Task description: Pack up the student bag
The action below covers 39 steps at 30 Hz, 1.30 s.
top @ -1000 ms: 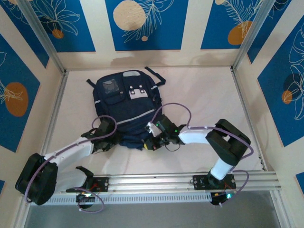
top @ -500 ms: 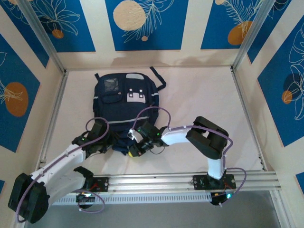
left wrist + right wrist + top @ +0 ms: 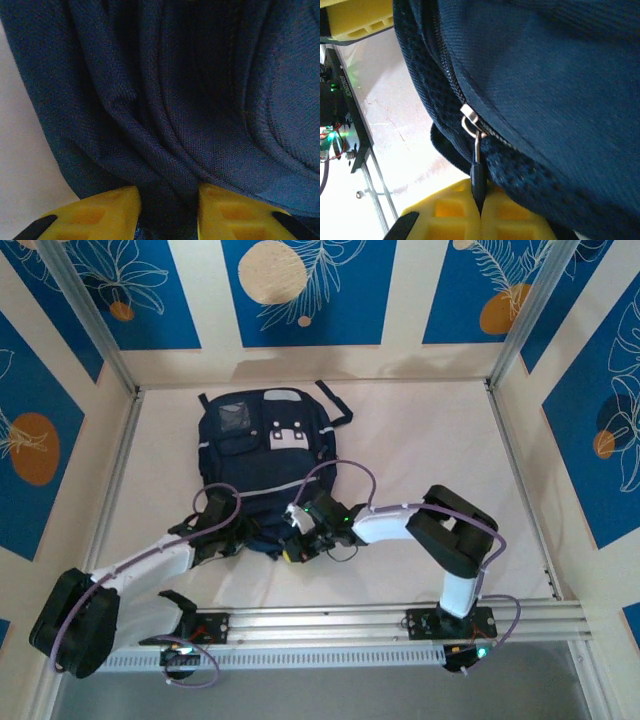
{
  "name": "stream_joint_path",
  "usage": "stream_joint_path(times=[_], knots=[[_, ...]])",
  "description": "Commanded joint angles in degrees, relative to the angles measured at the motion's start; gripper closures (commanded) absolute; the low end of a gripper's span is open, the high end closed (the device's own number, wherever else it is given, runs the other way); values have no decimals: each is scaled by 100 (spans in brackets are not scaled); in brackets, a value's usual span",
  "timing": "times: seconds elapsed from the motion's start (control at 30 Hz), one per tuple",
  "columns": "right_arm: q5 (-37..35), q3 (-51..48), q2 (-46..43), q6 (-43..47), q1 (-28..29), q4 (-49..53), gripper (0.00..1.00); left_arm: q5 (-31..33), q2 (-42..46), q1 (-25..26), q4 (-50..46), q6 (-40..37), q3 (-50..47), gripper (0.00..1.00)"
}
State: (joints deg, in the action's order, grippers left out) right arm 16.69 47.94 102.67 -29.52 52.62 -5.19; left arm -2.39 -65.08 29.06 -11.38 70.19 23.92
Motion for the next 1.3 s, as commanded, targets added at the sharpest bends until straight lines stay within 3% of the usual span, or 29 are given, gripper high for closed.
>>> stream_joint_path(times=[0.0,0.23,0.57,0.7,0.87,1.27], knots=[[-222,-365,-213,19,-281,523,100,31,-175,-34,-443,-22,-397,66],[-179,-635,-458,68,-928,513,100,125,-97,-80,-554,-161,-381,68],[-116,-642,-642,251,-1197,593,100,398,-160,-93,-711,-816,-224,69],[-13,-867,-751,203,-1085,542,100,289,-704,-91,-632,-1415,77,69],[39,-1068,-947,131,-767,470,100,88,-1262,-78,-514,-1618,305,70],[-65,-895,-926,52,204,676,100,347,-843,128,-968,-1977,455,70]])
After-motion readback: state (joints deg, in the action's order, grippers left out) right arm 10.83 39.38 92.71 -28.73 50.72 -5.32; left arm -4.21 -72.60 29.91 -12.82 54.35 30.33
